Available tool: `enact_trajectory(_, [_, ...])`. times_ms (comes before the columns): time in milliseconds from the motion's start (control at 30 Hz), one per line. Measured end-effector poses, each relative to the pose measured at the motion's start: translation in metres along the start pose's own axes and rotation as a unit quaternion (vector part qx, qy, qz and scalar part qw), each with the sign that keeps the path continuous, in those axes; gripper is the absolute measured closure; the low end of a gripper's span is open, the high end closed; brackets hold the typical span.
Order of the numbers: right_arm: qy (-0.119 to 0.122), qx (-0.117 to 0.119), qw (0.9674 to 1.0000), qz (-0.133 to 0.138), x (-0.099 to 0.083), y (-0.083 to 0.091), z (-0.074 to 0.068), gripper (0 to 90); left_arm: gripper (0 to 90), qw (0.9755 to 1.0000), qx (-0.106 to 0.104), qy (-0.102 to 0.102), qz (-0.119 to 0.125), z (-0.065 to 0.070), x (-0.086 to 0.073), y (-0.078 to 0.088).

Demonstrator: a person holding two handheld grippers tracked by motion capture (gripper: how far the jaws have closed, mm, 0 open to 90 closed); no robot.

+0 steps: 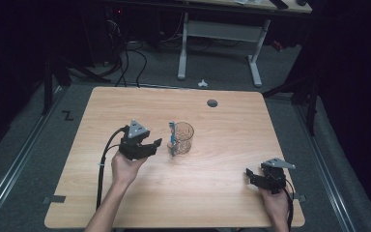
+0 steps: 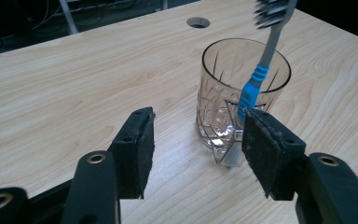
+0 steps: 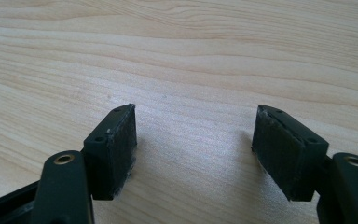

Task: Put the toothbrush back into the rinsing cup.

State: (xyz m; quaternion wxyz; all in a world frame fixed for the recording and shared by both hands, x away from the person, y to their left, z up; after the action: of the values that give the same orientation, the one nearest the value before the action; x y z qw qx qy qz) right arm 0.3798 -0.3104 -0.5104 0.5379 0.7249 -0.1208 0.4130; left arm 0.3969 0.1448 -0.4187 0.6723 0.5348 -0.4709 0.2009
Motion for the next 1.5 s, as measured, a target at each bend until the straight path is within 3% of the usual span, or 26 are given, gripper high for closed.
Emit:
enact_trajectory(300, [0.0,0.0,1.0,0.0,0.0,0.0,0.0,30.9,44.0,0.9999,0.01,0.007,-0.004,-0.007,-0.007,0.006])
enact_trajectory(667, [0.0,-0.001,1.0,0.0,0.0,0.0,0.0,30.9,43.9,0.9993,0.02,0.03,0.007,-0.017,-0.015,0.014])
enact_trajectory(900, [0.0,-0.001,1.0,0.0,0.0,0.0,0.0,30.9,43.7,0.9991,0.017,0.039,0.008,-0.022,-0.024,0.017])
enact_trajectory(1333, [0.0,-0.001,1.0,0.0,0.0,0.0,0.0,30.9,43.2,0.9988,0.023,0.044,0.002,-0.029,-0.042,0.023])
enact_trajectory(1500, [0.0,-0.001,1.0,0.0,0.0,0.0,0.0,30.9,43.2,0.999,0.026,0.036,-0.001,-0.027,-0.048,0.026])
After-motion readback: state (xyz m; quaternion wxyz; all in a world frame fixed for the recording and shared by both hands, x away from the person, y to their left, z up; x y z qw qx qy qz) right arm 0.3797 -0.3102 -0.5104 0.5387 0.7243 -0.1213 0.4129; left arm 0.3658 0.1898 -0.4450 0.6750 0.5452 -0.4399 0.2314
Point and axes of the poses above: each handheld gripper's, and its own axes: y roughly backward along the jaws, x roughly out of its top, z roughly to its right, the point moved 1 cm from there along -y, roughly forward along the jaws, and after that the axes turned 8 degrees about x, right-handed, at the moved point
